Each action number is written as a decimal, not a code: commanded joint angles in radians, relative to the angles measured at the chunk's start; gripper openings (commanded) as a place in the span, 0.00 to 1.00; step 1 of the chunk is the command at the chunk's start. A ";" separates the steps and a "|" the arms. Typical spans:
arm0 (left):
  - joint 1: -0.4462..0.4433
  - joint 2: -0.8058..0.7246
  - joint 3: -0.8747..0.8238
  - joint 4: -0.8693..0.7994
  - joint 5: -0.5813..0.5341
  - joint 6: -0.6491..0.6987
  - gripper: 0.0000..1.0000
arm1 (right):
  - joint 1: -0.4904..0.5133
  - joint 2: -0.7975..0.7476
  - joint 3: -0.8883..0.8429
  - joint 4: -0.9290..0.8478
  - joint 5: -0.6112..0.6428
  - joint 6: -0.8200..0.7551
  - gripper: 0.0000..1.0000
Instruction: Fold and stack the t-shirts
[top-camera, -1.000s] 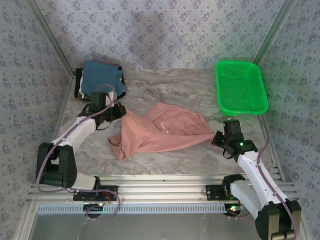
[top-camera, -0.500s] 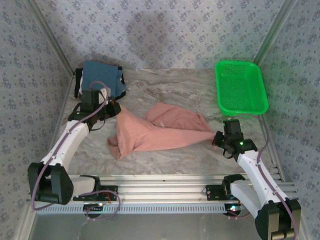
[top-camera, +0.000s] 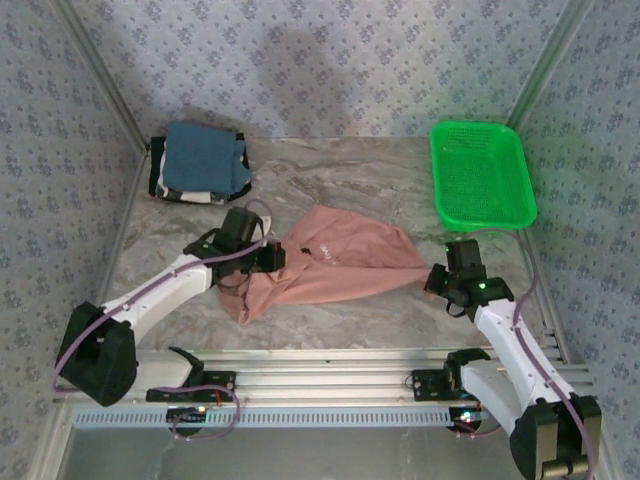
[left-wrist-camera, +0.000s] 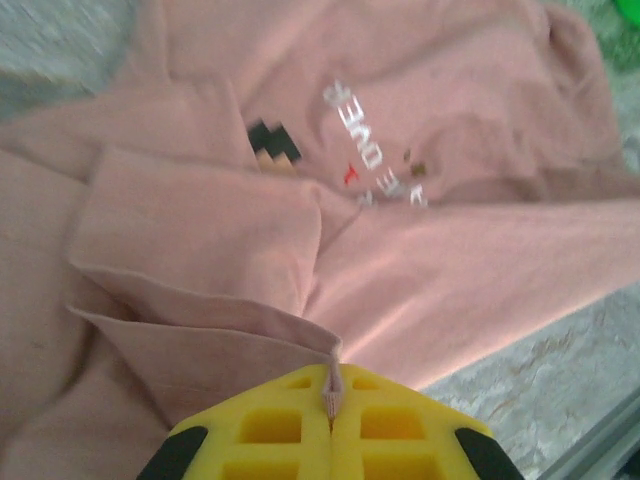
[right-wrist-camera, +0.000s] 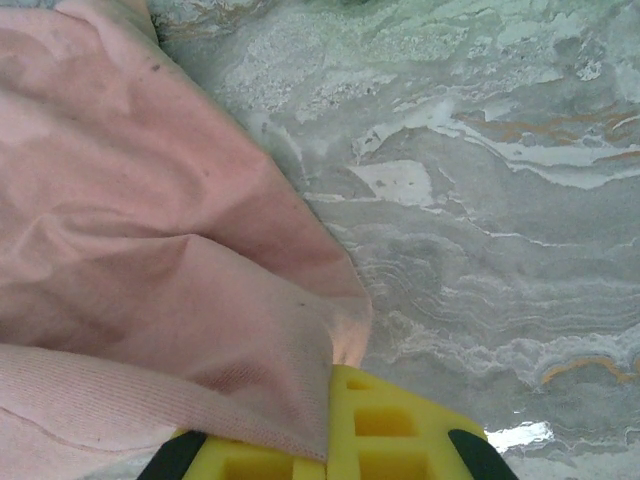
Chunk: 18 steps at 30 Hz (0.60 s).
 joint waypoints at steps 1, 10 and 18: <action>-0.059 0.001 -0.036 0.098 0.012 -0.034 0.08 | -0.009 0.015 0.015 -0.004 0.027 0.004 0.01; -0.123 -0.135 -0.158 0.260 0.225 -0.068 0.57 | -0.009 0.023 0.014 -0.004 0.020 0.008 0.01; -0.016 -0.347 -0.133 -0.067 -0.004 -0.006 0.75 | -0.010 0.021 0.010 -0.004 0.024 0.006 0.02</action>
